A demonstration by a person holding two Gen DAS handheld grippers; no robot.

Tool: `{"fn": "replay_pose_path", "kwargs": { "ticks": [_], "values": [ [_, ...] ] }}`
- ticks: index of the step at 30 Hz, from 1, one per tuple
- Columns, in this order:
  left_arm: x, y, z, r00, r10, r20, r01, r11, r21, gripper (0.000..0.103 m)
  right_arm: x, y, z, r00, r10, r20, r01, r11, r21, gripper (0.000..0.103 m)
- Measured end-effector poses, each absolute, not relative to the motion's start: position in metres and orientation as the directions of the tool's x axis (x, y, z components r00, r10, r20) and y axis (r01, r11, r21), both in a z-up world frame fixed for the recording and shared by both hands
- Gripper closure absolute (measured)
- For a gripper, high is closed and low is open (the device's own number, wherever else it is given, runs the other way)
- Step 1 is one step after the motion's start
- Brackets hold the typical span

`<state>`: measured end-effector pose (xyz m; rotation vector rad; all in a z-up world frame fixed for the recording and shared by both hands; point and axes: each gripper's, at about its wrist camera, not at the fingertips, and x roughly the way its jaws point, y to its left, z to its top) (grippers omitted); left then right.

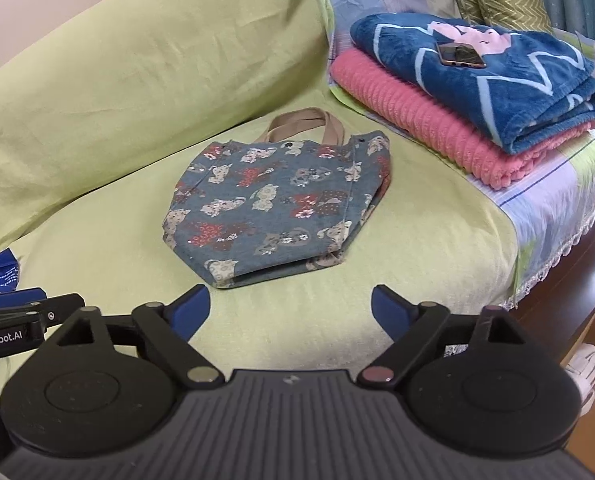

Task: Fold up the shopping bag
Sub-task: 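Withdraw both grippers from the flattened tote bag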

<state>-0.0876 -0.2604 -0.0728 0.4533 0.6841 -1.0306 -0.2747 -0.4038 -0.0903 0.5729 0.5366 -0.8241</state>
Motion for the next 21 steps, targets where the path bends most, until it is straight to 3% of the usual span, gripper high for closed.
{"fn": "replay_pose_path", "kwargs": {
  "ticks": [7, 9, 13, 21],
  "values": [
    [-0.087, -0.264, -0.079, 0.333, -0.609, -0.72, 0.893, 0.449, 0.034, 0.043, -0.276, -0.404, -0.095, 0.559, -0.535, -0.634, 0.801, 0.545, 0.248, 0.01],
    [-0.086, -0.265, -0.081, 0.324, -0.612, -0.721, 0.897, 0.44, 0.029, 0.037, -0.279, -0.404, -0.097, 0.557, -0.542, -0.63, 0.806, 0.535, 0.252, 0.007],
    [-0.082, -0.269, -0.089, 0.311, -0.609, -0.73, 0.901, 0.433, 0.023, 0.036, -0.283, -0.408, -0.103, 0.569, -0.53, -0.628, 0.804, 0.518, 0.291, 0.004],
    [-0.066, -0.278, -0.109, 0.263, -0.575, -0.774, 0.902, 0.432, -0.015, 0.036, -0.272, -0.418, -0.127, 0.546, -0.482, -0.685, 0.818, 0.485, 0.31, 0.001]
  ]
}}
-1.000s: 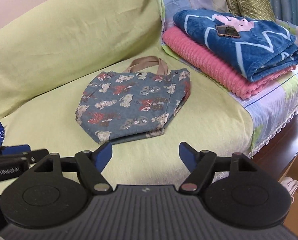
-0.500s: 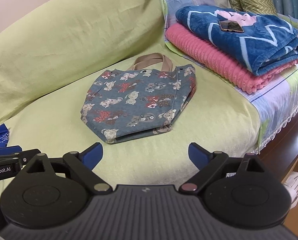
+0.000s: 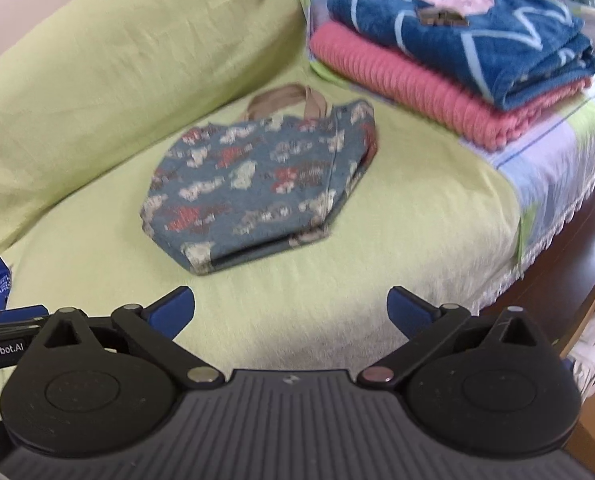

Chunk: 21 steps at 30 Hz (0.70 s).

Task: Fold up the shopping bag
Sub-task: 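Withdraw both grippers from the flattened tote bag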

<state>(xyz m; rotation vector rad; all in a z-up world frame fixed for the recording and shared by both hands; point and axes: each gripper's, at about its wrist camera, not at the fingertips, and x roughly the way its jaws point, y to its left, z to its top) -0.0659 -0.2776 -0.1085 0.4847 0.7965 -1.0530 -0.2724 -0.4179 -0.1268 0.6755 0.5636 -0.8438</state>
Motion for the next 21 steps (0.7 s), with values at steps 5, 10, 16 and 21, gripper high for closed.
{"fn": "replay_pose_path", "kwargs": {
  "ticks": [5, 10, 16, 21],
  "values": [
    [-0.051, -0.29, -0.122, 0.231, -0.545, -0.806, 0.893, 0.448, -0.047, 0.036, -0.265, -0.426, -0.144, 0.533, -0.447, -0.718, 0.824, 0.469, 0.319, 0.001],
    [-0.043, -0.308, -0.132, 0.24, -0.509, -0.827, 0.892, 0.451, -0.019, 0.036, -0.264, -0.437, -0.16, 0.509, -0.428, -0.747, 0.839, 0.44, 0.319, 0.001],
    [-0.039, -0.321, -0.137, 0.241, -0.489, -0.838, 0.895, 0.445, -0.003, 0.035, -0.26, -0.443, -0.166, 0.492, -0.426, -0.759, 0.848, 0.429, 0.31, 0.001],
    [-0.038, -0.324, -0.141, 0.243, -0.474, -0.846, 0.899, 0.437, 0.013, 0.035, -0.259, -0.44, -0.171, 0.486, -0.42, -0.766, 0.851, 0.425, 0.307, 0.001]
  ]
}}
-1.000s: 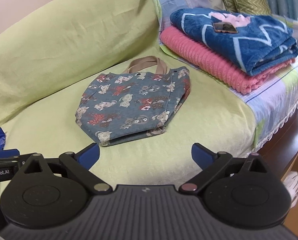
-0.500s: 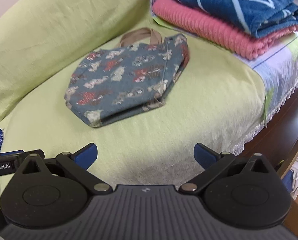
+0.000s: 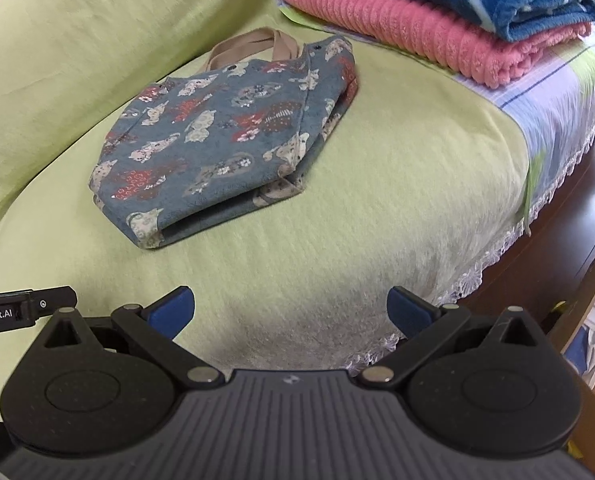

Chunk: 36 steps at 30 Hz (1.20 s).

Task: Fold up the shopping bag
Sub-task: 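Withdraw both grippers from the flattened tote bag, then move the left gripper toward the bag's folded side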

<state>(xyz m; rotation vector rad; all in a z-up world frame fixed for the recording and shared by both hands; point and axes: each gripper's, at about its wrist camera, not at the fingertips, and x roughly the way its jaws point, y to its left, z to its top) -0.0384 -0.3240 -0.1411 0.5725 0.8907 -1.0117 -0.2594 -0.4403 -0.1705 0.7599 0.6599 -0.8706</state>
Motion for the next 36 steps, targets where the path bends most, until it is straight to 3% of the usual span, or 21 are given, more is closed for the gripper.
{"fn": "replay_pose_path", "kwargs": {
  "ticks": [14, 20, 28, 36],
  "values": [
    [-0.033, -0.335, -0.142, 0.243, -0.476, -0.845, 0.904, 0.427, 0.02, 0.035, -0.256, -0.447, -0.178, 0.47, -0.406, -0.784, 0.86, 0.411, 0.302, 0.001],
    [-0.01, -0.34, -0.141, 0.166, -0.542, -0.824, 0.893, 0.438, -0.108, 0.032, -0.254, -0.45, -0.184, 0.467, -0.401, -0.788, 0.862, 0.407, 0.304, 0.001],
    [0.065, -0.367, -0.158, 0.008, -0.668, -0.745, 0.649, 0.57, -0.504, 0.029, -0.244, -0.46, -0.177, 0.487, -0.45, -0.749, 0.853, 0.429, 0.297, 0.001],
    [0.092, -0.381, -0.188, 0.022, -0.748, -0.664, 0.466, 0.595, -0.655, 0.029, -0.239, -0.471, -0.166, 0.524, -0.525, -0.671, 0.84, 0.451, 0.303, 0.001]
  ]
}}
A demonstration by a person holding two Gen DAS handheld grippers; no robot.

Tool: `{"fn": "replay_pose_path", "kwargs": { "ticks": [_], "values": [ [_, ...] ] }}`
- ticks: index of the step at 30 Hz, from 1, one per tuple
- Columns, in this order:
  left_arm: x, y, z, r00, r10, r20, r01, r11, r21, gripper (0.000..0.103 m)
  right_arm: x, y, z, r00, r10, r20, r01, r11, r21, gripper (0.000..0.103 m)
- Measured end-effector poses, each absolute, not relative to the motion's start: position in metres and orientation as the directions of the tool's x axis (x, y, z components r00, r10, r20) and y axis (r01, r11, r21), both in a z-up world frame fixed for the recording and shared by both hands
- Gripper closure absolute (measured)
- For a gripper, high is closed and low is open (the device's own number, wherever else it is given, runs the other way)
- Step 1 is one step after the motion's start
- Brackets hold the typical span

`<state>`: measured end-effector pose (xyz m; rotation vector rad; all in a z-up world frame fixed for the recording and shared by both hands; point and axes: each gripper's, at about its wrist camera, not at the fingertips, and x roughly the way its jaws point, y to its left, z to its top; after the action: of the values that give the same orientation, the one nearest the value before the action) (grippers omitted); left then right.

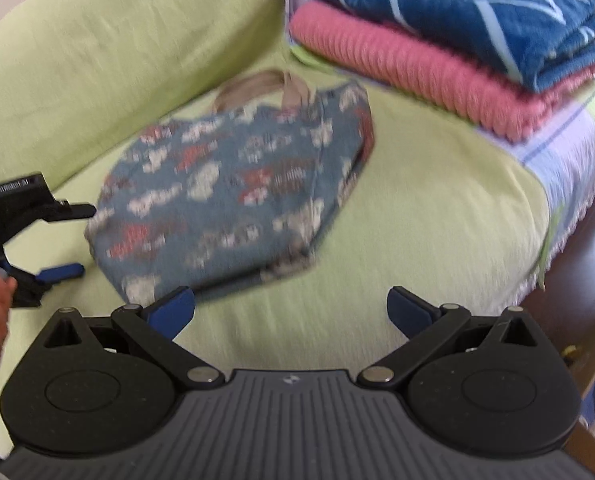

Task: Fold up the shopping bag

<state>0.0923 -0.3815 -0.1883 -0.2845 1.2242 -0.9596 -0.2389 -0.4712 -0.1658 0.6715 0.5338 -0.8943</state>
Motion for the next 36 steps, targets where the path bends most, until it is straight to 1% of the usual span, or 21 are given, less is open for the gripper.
{"fn": "replay_pose_path", "kwargs": {
  "ticks": [7, 9, 10, 11, 12, 13, 14, 15, 17, 19, 20, 21, 23, 24, 25, 26, 27, 29, 31, 34, 36],
  "values": [
    [0.092, -0.388, -0.197, 0.034, -0.795, -0.605, 0.441, 0.555, -0.705, 0.031, -0.233, -0.486, -0.166, 0.528, -0.547, -0.649, 0.84, 0.447, 0.307, 0.001],
    [0.094, -0.383, -0.2, 0.037, -0.809, -0.586, 0.418, 0.545, -0.727, 0.036, -0.232, -0.489, -0.168, 0.535, -0.545, -0.646, 0.836, 0.452, 0.31, 0.002],
    [0.095, -0.38, -0.202, 0.04, -0.815, -0.578, 0.41, 0.541, -0.734, 0.039, -0.232, -0.49, -0.169, 0.538, -0.544, -0.644, 0.834, 0.455, 0.312, 0.005],
    [0.095, -0.378, -0.203, 0.047, -0.817, -0.575, 0.409, 0.541, -0.735, 0.045, -0.231, -0.491, -0.17, 0.541, -0.543, -0.642, 0.832, 0.457, 0.314, 0.013],
    [0.094, -0.376, -0.204, 0.056, -0.814, -0.578, 0.418, 0.545, -0.727, 0.057, -0.231, -0.493, -0.171, 0.544, -0.542, -0.64, 0.83, 0.46, 0.316, 0.021],
    [0.094, -0.377, -0.205, 0.064, -0.807, -0.587, 0.434, 0.552, -0.711, 0.067, -0.23, -0.494, -0.172, 0.548, -0.541, -0.638, 0.828, 0.462, 0.318, 0.047],
    [0.094, -0.377, -0.206, 0.067, -0.803, -0.592, 0.447, 0.555, -0.701, 0.073, -0.23, -0.495, -0.173, 0.551, -0.54, -0.637, 0.826, 0.465, 0.32, 0.068],
    [0.094, -0.376, -0.207, 0.064, -0.806, -0.588, 0.452, 0.549, -0.703, 0.073, -0.229, -0.497, -0.174, 0.554, -0.539, -0.635, 0.823, 0.468, 0.322, 0.071],
    [0.095, -0.376, -0.206, 0.059, -0.811, -0.582, 0.453, 0.541, -0.708, 0.073, -0.228, -0.499, -0.176, 0.56, -0.537, -0.631, 0.819, 0.473, 0.325, 0.071],
    [0.096, -0.378, -0.206, 0.054, -0.818, -0.573, 0.453, 0.532, -0.716, 0.063, -0.227, -0.502, -0.179, 0.567, -0.534, -0.627, 0.815, 0.478, 0.329, 0.071],
    [0.096, -0.38, -0.205, 0.052, -0.822, -0.567, 0.451, 0.526, -0.721, 0.056, -0.226, -0.503, -0.18, 0.57, -0.533, -0.625, 0.812, 0.481, 0.331, 0.071],
    [0.095, -0.383, -0.204, 0.051, -0.825, -0.563, 0.458, 0.52, -0.721, 0.055, -0.226, -0.505, -0.181, 0.573, -0.532, -0.623, 0.81, 0.483, 0.332, 0.072],
    [0.091, -0.387, -0.2, 0.06, -0.818, -0.572, 0.504, 0.519, -0.69, 0.055, -0.225, -0.508, -0.183, 0.579, -0.53, -0.619, 0.805, 0.488, 0.336, 0.073],
    [0.088, -0.391, -0.198, 0.067, -0.813, -0.579, 0.544, 0.516, -0.662, 0.06, -0.224, -0.509, -0.184, 0.583, -0.529, -0.617, 0.803, 0.491, 0.338, 0.073],
    [0.085, -0.395, -0.194, 0.075, -0.807, -0.586, 0.59, 0.51, -0.626, 0.068, -0.224, -0.51, -0.185, 0.586, -0.527, -0.615, 0.801, 0.493, 0.34, 0.073],
    [0.081, -0.399, -0.191, 0.081, -0.806, -0.587, 0.633, 0.496, -0.594, 0.079, -0.223, -0.512, -0.186, 0.589, -0.526, -0.614, 0.799, 0.496, 0.341, 0.073],
    [0.075, -0.401, -0.185, 0.091, -0.812, -0.577, 0.677, 0.475, -0.562, 0.084, -0.223, -0.513, -0.187, 0.592, -0.525, -0.612, 0.796, 0.498, 0.343, 0.073],
    [0.058, -0.404, -0.17, 0.122, -0.831, -0.543, 0.771, 0.424, -0.476, 0.086, -0.222, -0.516, -0.189, 0.598, -0.523, -0.608, 0.792, 0.503, 0.346, 0.073],
    [0.032, -0.408, -0.151, 0.148, -0.859, -0.49, 0.878, 0.342, -0.336, 0.087, -0.221, -0.518, -0.191, 0.604, -0.52, -0.604, 0.787, 0.508, 0.35, 0.073],
    [-0.015, -0.417, -0.131, 0.098, -0.898, -0.428, 0.982, 0.156, -0.104, 0.088, -0.218, -0.51, -0.194, 0.618, -0.512, -0.596, 0.779, 0.498, 0.38, 0.074],
    [-0.048, -0.421, -0.126, 0.038, -0.91, -0.412, 0.998, 0.018, 0.052, 0.088, -0.225, -0.509, -0.195, 0.634, -0.498, -0.592, 0.771, 0.472, 0.428, 0.074]
  ]
}}
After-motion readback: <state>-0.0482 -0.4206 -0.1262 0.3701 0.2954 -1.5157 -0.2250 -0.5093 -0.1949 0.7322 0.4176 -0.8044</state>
